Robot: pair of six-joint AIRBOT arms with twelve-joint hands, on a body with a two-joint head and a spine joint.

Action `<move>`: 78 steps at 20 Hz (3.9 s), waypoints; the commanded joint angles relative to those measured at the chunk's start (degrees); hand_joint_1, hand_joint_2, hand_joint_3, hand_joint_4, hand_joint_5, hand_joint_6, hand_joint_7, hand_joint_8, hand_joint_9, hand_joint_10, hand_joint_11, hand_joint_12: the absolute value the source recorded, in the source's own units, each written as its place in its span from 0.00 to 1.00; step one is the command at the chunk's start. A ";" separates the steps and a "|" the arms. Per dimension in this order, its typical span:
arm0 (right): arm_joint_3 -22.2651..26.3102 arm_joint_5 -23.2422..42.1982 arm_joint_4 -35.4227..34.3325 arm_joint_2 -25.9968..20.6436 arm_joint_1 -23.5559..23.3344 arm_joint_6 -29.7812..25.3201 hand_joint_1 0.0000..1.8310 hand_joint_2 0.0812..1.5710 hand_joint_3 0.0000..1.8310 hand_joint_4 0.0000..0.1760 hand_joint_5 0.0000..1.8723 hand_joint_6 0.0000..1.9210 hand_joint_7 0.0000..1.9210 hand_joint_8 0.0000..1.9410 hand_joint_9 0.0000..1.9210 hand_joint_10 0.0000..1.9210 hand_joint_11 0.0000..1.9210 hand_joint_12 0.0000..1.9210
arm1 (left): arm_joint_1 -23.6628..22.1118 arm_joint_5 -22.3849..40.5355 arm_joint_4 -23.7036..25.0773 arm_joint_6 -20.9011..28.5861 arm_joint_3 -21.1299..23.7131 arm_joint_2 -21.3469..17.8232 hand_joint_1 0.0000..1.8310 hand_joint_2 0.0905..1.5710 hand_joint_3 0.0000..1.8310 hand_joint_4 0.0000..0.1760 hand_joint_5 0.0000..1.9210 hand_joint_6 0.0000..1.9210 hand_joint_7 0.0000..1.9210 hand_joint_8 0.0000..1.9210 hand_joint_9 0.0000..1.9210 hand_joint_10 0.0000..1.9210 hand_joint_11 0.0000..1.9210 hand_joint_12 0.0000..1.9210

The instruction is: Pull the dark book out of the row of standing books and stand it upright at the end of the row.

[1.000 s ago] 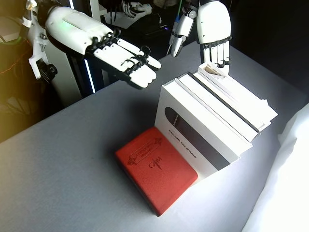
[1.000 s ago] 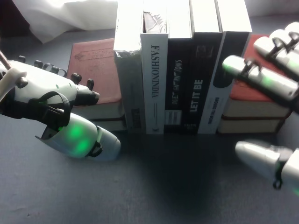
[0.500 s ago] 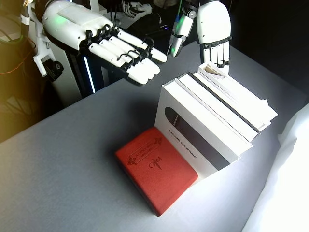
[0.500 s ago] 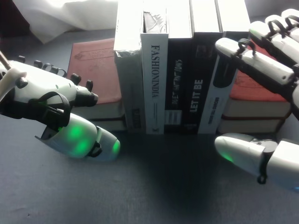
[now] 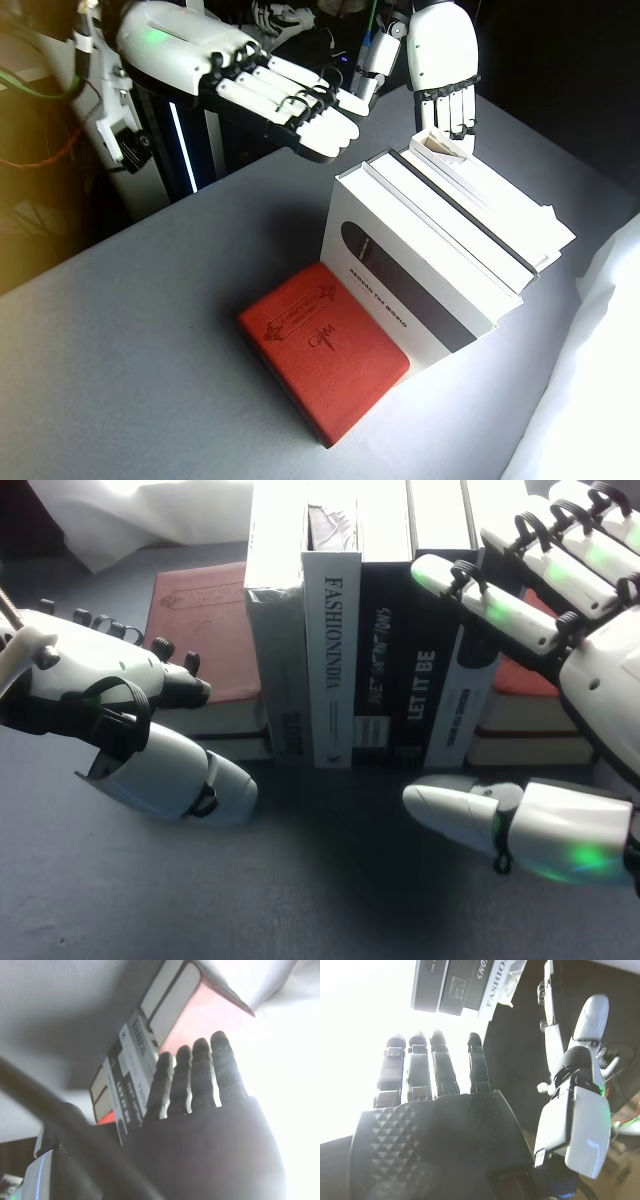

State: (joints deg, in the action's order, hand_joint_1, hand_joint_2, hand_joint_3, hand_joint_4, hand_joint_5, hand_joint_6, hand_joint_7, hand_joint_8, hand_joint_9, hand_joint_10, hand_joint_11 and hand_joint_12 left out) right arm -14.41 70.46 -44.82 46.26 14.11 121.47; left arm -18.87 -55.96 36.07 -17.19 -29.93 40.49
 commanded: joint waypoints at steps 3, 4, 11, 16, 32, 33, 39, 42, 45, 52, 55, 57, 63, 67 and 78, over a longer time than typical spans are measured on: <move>-0.85 6.78 4.74 0.82 -2.57 0.18 0.00 0.57 0.00 0.00 0.00 0.00 0.00 0.00 0.00 0.00 0.00 0.00 | -0.59 1.94 2.91 -0.27 -0.02 -0.53 0.00 0.73 0.00 0.00 0.04 0.00 0.03 0.00 0.01 0.00 0.01 0.01; -1.04 7.09 4.74 1.06 -3.22 0.18 0.00 0.57 0.00 0.00 0.00 0.00 0.00 0.00 0.00 0.00 0.00 0.00 | -0.59 1.94 2.90 -0.27 -0.02 -0.53 0.00 0.73 0.00 0.00 0.04 0.00 0.03 0.01 0.01 0.00 0.01 0.01; -2.52 9.15 4.72 2.16 -4.54 0.32 0.00 0.56 0.00 0.00 0.00 0.00 0.00 0.00 0.00 0.00 0.00 0.00 | -0.65 1.85 2.74 -0.27 -0.03 -0.53 0.00 0.73 0.00 0.00 0.02 0.00 0.01 0.00 0.00 0.00 0.00 0.00; -4.70 8.05 2.83 3.76 -5.77 0.74 0.00 0.57 0.00 0.00 0.00 0.00 0.00 0.00 0.00 0.00 0.00 0.00 | -0.65 1.85 2.74 -0.27 -0.03 -0.53 0.00 0.74 0.00 0.00 0.05 0.00 0.04 0.00 0.01 0.00 0.01 0.01; -8.82 4.53 -3.02 7.61 -7.70 2.29 0.00 0.62 0.01 0.00 0.00 0.00 0.00 0.00 0.00 0.00 0.00 0.00 | -0.72 1.78 2.59 -0.27 -0.04 -0.53 0.00 0.75 0.00 0.00 0.04 0.00 0.03 0.00 0.01 0.00 0.01 0.01; -8.82 4.41 -3.02 7.61 -7.51 2.29 0.00 0.62 0.01 0.00 0.00 0.00 0.00 0.00 0.00 0.00 0.00 0.00 | -0.72 1.78 2.59 -0.27 -0.04 -0.53 0.00 0.74 0.00 0.00 0.04 0.00 0.03 0.00 0.01 0.00 0.01 0.00; -8.80 4.21 -3.02 7.61 -6.68 2.60 0.00 0.61 0.00 0.00 0.00 0.00 0.00 0.00 0.00 0.00 0.00 0.00 | -0.72 1.78 2.55 -0.27 -0.04 -0.53 0.00 0.74 0.00 0.00 0.04 0.00 0.03 0.00 0.01 0.00 0.00 0.00; -8.80 3.93 -3.02 7.61 -6.28 3.16 0.00 0.62 0.01 0.00 0.00 0.00 0.00 0.00 0.00 0.00 0.00 0.00 | -0.72 1.78 2.55 -0.27 -0.04 -0.53 0.00 0.75 0.00 0.00 0.05 0.00 0.04 0.01 0.01 0.00 0.01 0.00; -8.73 3.94 -3.01 7.63 -6.12 3.72 0.00 0.62 0.00 0.00 0.00 0.00 0.00 0.00 0.00 0.00 0.00 0.00 | -0.72 1.78 2.55 -0.27 -0.04 -0.53 0.00 0.75 0.00 0.00 0.05 0.01 0.03 0.00 0.01 0.00 0.01 0.00; -7.71 5.12 -0.42 7.66 -5.20 5.45 0.00 0.62 0.00 0.00 0.00 0.00 0.00 0.00 0.00 0.00 0.00 0.00 | -0.72 1.78 2.55 -0.27 -0.04 -0.52 0.00 0.75 0.00 0.00 0.04 0.00 0.03 0.00 0.00 0.00 0.00 0.00; -6.99 5.46 -0.41 7.66 -5.16 6.35 0.00 0.62 0.01 0.00 0.00 0.00 0.00 0.00 0.00 0.00 0.00 0.00 | -0.72 1.78 2.55 -0.27 -0.04 -0.52 0.00 0.75 0.00 0.00 0.04 0.00 0.03 0.00 0.01 0.00 0.01 0.00; -6.45 5.91 -0.41 7.67 -5.13 6.90 0.00 0.62 0.00 0.00 0.00 0.00 0.00 0.00 0.00 0.00 0.00 0.00 | -0.72 1.78 2.55 -0.27 -0.04 -0.52 0.00 0.75 0.00 0.00 0.02 0.00 0.01 0.00 0.00 0.00 0.00 0.00; -3.17 8.49 -0.38 7.69 -4.76 9.20 0.00 0.63 0.01 0.00 0.00 0.00 0.00 0.00 0.00 0.00 0.00 0.00 | -0.72 1.78 2.64 -0.27 -0.04 -0.52 0.00 0.75 0.00 0.00 0.02 0.00 0.01 0.00 0.00 0.00 0.00 0.00; -1.94 8.69 -0.38 7.75 -4.79 9.99 0.00 0.64 0.01 0.00 0.00 0.00 0.00 0.00 0.00 0.00 0.00 0.00 | -0.72 1.78 2.65 -0.27 -0.04 -0.52 0.00 0.75 0.00 0.00 0.04 0.00 0.02 0.00 0.00 0.00 0.00 0.00; -3.37 11.21 2.28 7.75 -5.39 9.58 0.00 0.64 0.00 0.00 0.00 0.00 0.00 0.00 0.00 0.00 0.00 0.00 | -0.72 1.78 2.64 -0.27 -0.04 -0.52 0.00 0.76 0.00 0.00 0.03 0.00 0.02 0.00 0.01 0.00 0.01 0.00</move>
State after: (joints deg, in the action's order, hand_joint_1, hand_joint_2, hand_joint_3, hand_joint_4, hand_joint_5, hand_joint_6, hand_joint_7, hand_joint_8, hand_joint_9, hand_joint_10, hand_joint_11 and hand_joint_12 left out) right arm -18.06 76.82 -48.07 54.54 9.52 131.07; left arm -18.90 -56.12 35.68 -17.30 -29.93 40.49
